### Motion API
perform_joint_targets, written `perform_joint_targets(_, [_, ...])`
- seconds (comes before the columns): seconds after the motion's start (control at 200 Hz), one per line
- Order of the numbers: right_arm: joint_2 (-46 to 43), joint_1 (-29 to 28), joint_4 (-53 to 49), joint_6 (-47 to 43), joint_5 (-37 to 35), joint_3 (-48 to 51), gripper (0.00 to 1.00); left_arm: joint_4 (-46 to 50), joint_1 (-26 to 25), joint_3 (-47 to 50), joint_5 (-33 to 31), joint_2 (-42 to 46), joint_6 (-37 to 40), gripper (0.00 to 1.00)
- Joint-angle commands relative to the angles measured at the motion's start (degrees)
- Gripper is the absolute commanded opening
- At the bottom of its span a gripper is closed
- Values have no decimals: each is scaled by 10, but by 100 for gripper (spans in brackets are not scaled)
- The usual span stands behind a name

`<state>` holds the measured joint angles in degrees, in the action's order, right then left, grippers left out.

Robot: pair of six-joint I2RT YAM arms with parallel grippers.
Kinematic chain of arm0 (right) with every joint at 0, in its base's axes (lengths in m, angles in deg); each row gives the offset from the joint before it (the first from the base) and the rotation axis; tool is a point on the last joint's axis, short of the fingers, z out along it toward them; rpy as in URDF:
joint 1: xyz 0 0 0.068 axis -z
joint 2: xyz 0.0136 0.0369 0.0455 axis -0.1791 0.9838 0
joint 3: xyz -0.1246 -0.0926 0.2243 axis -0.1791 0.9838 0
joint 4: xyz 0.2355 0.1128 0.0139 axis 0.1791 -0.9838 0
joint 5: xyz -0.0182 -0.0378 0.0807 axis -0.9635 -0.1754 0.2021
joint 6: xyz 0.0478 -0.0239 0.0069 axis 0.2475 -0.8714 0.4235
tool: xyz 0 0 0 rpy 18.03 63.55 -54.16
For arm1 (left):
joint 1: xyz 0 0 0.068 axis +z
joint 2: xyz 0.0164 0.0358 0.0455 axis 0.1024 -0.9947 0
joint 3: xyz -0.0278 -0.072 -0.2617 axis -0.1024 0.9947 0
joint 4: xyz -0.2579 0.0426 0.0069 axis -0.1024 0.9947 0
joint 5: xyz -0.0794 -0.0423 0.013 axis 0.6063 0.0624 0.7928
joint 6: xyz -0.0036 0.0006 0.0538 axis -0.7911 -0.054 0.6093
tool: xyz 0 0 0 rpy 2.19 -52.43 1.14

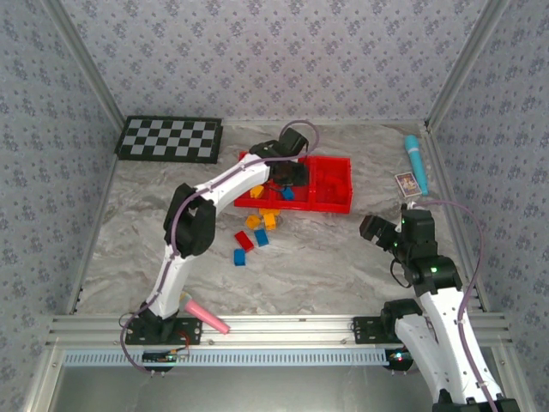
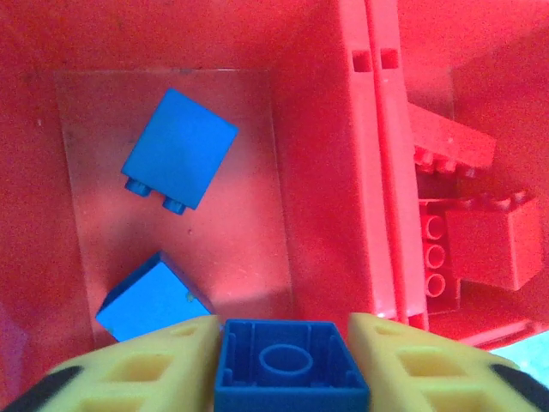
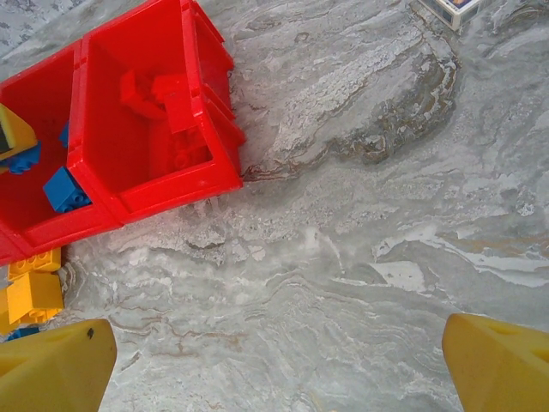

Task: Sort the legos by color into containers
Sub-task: Place the lego in the container, then move the legos to the center of the table.

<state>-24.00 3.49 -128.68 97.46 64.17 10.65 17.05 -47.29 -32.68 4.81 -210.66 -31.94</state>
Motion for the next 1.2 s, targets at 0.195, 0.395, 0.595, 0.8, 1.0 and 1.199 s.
perform_joint_targets(0.195, [0, 4, -8, -2, -11, -14, 100, -55, 9, 56, 17, 69, 51, 67])
perform_joint_targets(0.395, [1, 4, 2, 0, -18, -11, 100, -69, 7, 128, -7, 141, 53, 90])
perform_joint_targets(0.595, [5, 4, 13, -1, -14, -4, 100, -91, -13, 244, -30, 212, 17, 100])
perform_joint_targets(0.8, [10, 3, 27, 1, -4, 4, 100, -59, -70, 334, -147, 251, -90, 98])
perform_joint_targets(1.0, [13, 3, 34, 5, 4, 9, 100, -61, -116, 392, -216, 248, -218, 97])
perform_joint_targets(1.199, [-2, 3, 24, 5, 2, 14, 100, -100, -123, 441, -229, 260, -287, 94])
